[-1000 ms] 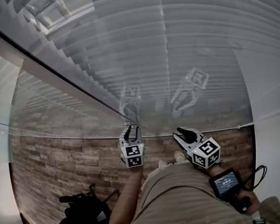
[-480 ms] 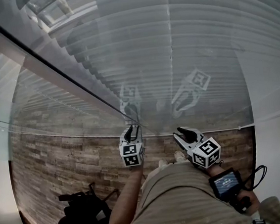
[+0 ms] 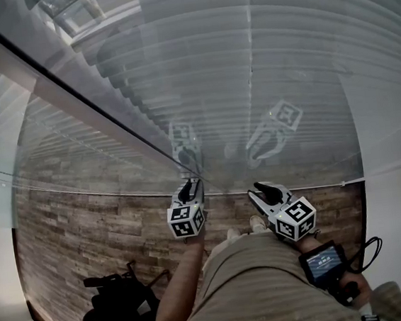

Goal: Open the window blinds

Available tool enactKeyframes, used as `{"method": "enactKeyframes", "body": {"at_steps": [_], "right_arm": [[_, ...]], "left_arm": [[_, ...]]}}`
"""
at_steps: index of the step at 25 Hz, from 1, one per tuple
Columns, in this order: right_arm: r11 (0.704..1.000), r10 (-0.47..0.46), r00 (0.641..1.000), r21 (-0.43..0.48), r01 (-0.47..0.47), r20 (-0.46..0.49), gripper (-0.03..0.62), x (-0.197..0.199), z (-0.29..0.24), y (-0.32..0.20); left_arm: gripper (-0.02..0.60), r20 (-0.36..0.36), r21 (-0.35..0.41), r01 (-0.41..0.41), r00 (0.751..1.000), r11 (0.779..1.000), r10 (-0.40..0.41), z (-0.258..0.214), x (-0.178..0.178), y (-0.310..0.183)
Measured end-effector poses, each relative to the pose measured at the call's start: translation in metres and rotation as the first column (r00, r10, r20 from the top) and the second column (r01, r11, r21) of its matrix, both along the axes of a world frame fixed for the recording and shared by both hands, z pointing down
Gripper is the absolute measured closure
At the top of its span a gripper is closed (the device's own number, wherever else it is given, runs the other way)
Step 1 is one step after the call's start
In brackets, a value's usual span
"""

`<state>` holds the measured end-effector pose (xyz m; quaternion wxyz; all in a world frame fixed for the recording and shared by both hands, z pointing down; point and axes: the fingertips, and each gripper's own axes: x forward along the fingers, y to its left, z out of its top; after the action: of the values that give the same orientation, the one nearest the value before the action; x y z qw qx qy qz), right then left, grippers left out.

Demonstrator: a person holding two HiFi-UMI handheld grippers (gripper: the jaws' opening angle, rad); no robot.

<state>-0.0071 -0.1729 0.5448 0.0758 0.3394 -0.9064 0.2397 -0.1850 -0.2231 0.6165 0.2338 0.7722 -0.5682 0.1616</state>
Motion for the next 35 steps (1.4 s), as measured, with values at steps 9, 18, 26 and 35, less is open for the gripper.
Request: {"method": "enactKeyframes", "body": {"at_steps": [9,18,26,35], "right_arm": [[1.0,-0.002,1.0,0.0,0.002,0.0,0.474,-0.0013,-0.0003,0.0],[1.0,-0.002,1.0,0.002,0.002,0.0,0.474,-0.0022,-0.0008,0.0007],[1.0,-0.005,1.0,0.005,0.005,0.0,0.474,-0.0036,-0.0015,0.0018],[1.0,-0.005,1.0,0.005,0.005,-0.001,0.474,-0.0033,-0.0015,0.0034]], "left_arm": [[0.445,-0.136,-0.034,0.021,0.99,0.999,-0.025,0.0,0.0004,0.0006],[0.446,-0.323,-0.079,0.047,0.944,0.996,-0.07,0.0008,0.0,0.0005],[0.448,-0.527,-0.122,0.064,0.841,0.991,-0.119,0.0021,-0.0014,0.0001],[0.448,-0.718,-0.15,0.054,0.68,0.987,-0.147,-0.0014,0.0008,-0.0002]]}}
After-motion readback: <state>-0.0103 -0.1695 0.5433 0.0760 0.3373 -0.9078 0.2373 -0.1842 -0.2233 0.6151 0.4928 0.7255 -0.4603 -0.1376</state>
